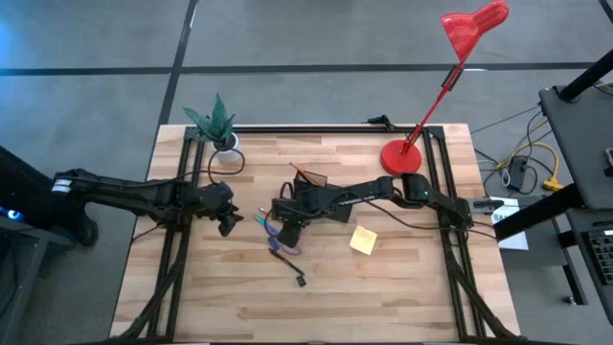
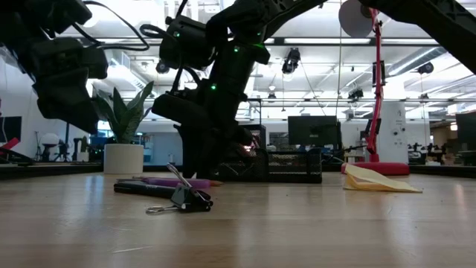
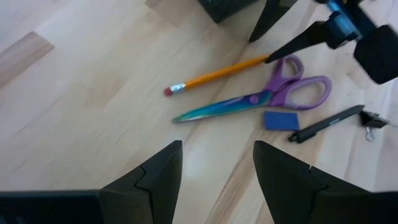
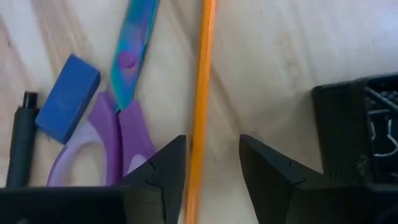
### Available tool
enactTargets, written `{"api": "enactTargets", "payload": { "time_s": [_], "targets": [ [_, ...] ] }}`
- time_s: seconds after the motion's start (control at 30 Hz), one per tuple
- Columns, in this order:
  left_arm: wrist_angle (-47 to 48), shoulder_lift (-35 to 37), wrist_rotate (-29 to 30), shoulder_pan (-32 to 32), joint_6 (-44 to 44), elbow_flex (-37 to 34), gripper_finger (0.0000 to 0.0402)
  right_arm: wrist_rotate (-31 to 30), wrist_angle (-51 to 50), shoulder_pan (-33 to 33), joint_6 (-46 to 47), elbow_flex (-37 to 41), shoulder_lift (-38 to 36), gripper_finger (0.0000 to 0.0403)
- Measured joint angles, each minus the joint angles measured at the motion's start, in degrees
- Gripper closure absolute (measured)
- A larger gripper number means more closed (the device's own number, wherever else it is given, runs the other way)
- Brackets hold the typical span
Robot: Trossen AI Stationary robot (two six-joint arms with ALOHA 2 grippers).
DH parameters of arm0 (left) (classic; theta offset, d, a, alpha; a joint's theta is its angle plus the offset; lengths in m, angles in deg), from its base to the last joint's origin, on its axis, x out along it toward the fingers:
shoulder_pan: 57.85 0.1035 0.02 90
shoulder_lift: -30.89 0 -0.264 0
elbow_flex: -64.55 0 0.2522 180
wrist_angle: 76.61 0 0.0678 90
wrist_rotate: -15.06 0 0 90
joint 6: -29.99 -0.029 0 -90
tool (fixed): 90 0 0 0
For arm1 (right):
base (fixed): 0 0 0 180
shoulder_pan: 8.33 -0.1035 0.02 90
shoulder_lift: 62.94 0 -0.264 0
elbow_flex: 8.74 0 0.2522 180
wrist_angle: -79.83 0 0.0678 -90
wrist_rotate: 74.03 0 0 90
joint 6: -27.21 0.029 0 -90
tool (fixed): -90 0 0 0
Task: Pick and place office supplies into organizer
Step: Put the orange pencil into the desk organizer
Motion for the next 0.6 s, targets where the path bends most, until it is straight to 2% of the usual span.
{"api": "enactTargets", "payload": {
  "time_s": [0.33, 0.47, 0.6],
  "targets": [
    [-2.3, -0.8, 0.1, 0.0, -0.3, -0.2, 0.0219, -0.9, 2.8, -0.8, -0.1, 2.9, -0.3, 0.0280],
    [-2.4, -1.3, 0.2, 0.0, -0.3, -0.2, 0.0219, -3.2, 3.5, -1.6, -0.3, 3.7, -0.3, 0.0281],
    [-3.3, -1.5, 0.2, 0.0, -1.0, -0.2, 0.0219, -2.9, 4.0, -1.9, -0.2, 5.1, -0.5, 0.0296]
  ]
}}
